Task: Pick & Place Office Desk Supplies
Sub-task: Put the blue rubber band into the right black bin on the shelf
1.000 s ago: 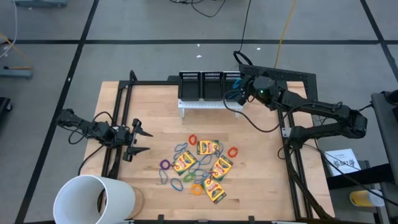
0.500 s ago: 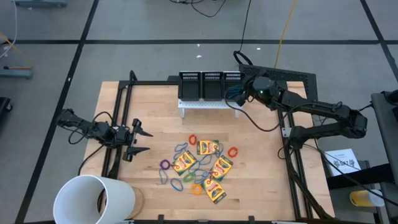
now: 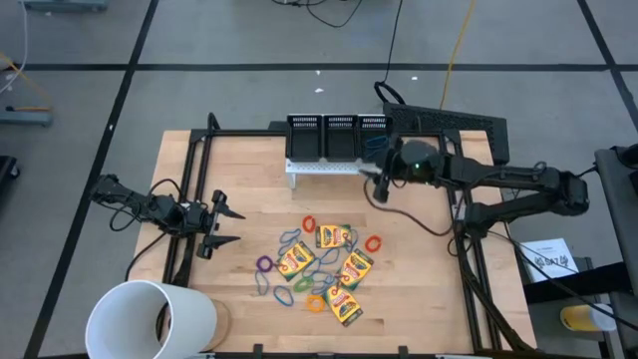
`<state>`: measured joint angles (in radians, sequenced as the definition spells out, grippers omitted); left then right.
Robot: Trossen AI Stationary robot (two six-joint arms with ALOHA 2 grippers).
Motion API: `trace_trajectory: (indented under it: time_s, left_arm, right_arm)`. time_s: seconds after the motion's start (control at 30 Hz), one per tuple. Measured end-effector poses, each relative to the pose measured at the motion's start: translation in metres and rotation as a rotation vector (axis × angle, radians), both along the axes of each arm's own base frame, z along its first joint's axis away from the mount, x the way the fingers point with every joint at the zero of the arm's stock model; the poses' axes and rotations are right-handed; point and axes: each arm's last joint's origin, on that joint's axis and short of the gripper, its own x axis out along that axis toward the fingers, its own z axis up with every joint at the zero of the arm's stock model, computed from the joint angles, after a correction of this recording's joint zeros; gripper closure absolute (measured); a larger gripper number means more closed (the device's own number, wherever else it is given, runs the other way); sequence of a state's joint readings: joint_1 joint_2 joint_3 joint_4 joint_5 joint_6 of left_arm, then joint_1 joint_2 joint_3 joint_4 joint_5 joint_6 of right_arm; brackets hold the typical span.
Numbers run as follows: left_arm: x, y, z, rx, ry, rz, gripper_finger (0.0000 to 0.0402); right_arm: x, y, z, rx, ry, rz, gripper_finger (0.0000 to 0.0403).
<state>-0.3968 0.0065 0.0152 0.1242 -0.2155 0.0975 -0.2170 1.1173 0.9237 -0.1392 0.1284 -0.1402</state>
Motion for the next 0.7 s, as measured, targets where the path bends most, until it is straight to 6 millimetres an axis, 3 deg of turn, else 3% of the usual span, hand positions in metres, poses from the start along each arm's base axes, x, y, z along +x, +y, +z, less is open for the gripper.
trace_trajectory:
  time_s: [0.37, 0.7]
  left_arm:
    - [0.0, 0.0, 0.0, 0.002, 0.0, 0.0, 0.0133]
    - [0.0, 0.0, 0.0, 0.0, 0.0, 0.0, 0.0133]
  right_arm:
    - [0.022, 0.053, -0.019, 0.01, 0.084, 0.219, 0.0248]
    - [0.048, 0.076, -0.065, 0.048, 0.262, 0.279, 0.0245]
